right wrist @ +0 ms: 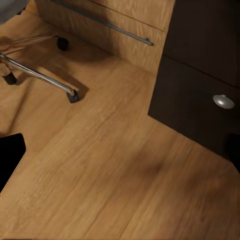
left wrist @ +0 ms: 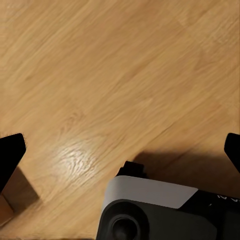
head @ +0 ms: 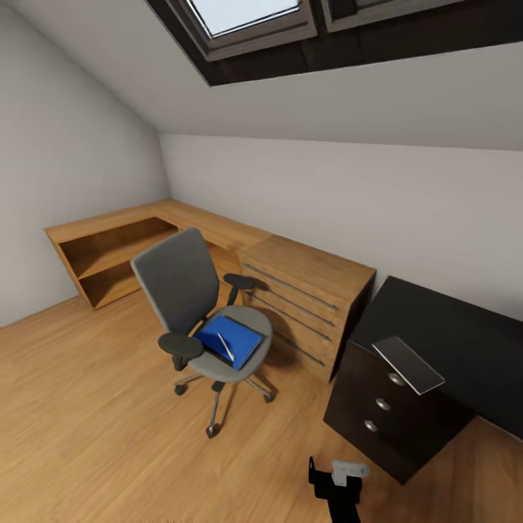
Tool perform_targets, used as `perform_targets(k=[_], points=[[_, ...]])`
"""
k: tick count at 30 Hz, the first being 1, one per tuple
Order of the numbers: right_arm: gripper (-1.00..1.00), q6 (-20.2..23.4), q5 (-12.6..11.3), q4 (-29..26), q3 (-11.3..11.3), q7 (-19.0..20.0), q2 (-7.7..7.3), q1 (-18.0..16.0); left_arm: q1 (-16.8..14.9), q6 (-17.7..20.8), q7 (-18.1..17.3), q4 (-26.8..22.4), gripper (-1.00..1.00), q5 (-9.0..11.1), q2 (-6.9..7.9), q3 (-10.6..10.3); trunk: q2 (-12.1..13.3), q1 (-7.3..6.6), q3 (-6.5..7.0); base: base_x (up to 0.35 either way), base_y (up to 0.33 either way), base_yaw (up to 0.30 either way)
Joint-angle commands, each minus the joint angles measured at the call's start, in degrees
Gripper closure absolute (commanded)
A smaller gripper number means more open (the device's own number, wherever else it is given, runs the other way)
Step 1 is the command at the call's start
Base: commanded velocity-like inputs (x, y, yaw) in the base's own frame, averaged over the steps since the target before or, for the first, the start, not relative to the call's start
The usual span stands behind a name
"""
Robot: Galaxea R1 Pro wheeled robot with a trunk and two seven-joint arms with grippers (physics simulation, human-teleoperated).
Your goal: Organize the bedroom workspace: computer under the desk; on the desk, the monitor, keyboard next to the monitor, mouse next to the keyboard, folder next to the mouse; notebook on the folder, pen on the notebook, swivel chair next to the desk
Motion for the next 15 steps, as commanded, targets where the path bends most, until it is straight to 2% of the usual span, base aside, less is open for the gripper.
perform_targets(k=[1,15], points=[[-1.0,-0.15,-0.2,0.07,0.5,-0.33,0.02,-0.05,-0.04,-0.07,0.45,-0.02,-1.0,0.6,0.06,-0.38,-0.04,0.0,-0.08,0.0,0.0,0.289],[-1.0,-0.08,-0.03,0.09,0.5,-0.33,0.02,-0.05,-0.04,-0.07,0.6,-0.05,-1.0,0.64,0.11,-0.34,-0.04,0.0,-0.38,0.0,0.0,0.289]])
